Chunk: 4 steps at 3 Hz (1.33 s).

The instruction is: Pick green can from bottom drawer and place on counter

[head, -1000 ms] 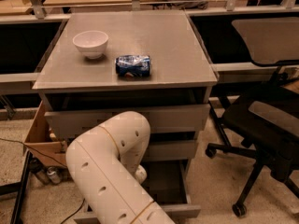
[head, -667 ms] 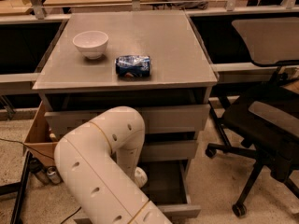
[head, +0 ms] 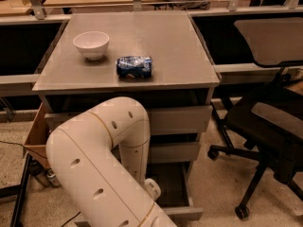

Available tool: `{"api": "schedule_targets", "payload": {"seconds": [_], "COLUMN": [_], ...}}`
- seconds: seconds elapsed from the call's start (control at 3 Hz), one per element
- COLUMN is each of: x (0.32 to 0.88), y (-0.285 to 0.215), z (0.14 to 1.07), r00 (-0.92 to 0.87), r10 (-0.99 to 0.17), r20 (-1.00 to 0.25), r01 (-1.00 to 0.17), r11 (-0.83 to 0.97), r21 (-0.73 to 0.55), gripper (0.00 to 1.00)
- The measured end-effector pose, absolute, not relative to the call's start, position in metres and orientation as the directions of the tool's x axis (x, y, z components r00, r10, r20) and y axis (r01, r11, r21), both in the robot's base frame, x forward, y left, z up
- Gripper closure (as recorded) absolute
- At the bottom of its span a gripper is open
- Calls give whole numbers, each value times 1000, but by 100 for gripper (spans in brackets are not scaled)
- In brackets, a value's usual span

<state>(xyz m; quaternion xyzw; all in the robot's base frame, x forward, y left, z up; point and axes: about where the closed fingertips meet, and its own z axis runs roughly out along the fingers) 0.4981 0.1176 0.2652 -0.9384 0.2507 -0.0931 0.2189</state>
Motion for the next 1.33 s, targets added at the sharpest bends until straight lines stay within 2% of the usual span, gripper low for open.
{"api": "schedule_targets", "payload": {"seconds": [0.67, 1.33], "x": [473, 484], "y": [72, 25], "z": [322, 397], "r00": [877, 893], "r10": [-475, -439], "r20": [64, 96], "r01": [-402, -368], "r11": [-802, -837], "r21": [-441, -404], "gripper": [100, 100]}}
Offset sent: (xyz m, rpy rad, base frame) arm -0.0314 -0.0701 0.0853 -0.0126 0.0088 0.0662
